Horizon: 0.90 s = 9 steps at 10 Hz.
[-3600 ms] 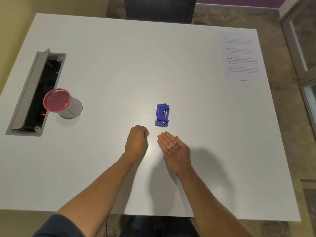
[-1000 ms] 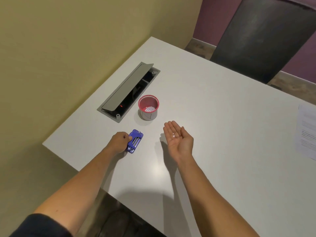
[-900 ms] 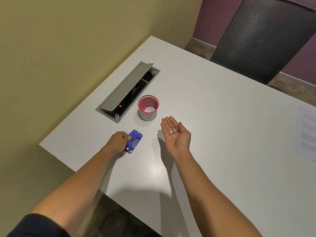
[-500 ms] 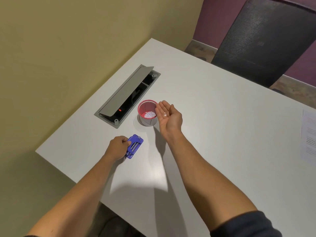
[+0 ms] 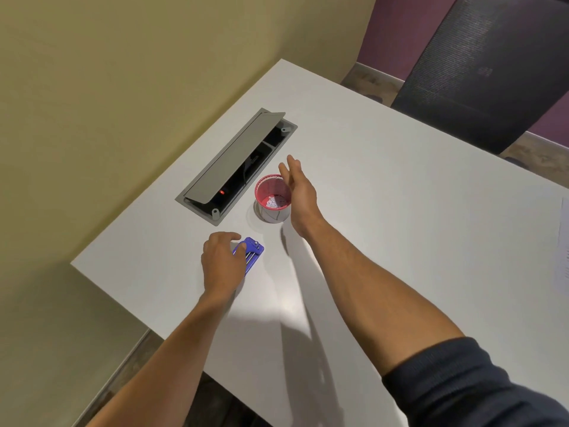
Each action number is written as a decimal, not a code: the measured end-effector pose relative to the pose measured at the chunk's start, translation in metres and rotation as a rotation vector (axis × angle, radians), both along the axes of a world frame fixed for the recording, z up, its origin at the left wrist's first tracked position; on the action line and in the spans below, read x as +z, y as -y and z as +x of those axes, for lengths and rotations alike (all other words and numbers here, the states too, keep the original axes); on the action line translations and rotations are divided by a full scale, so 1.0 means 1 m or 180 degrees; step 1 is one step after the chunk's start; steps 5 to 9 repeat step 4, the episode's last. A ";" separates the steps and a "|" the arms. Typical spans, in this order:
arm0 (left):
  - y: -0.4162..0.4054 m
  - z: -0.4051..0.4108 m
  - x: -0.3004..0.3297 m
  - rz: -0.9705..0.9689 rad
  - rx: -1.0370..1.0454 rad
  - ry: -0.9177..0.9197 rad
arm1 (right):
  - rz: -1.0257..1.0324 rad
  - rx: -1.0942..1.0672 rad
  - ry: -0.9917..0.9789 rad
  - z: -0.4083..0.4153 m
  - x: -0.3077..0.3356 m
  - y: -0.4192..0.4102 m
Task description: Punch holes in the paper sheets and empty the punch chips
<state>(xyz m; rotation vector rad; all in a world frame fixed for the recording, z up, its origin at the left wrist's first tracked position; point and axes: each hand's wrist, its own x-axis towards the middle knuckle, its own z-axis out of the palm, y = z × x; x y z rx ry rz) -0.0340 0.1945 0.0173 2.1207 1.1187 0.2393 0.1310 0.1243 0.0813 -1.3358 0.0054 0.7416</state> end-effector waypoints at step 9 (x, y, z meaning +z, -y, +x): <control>0.002 0.056 0.028 -0.1269 0.0287 0.0813 | -0.0650 0.0354 0.0934 -0.001 -0.002 0.008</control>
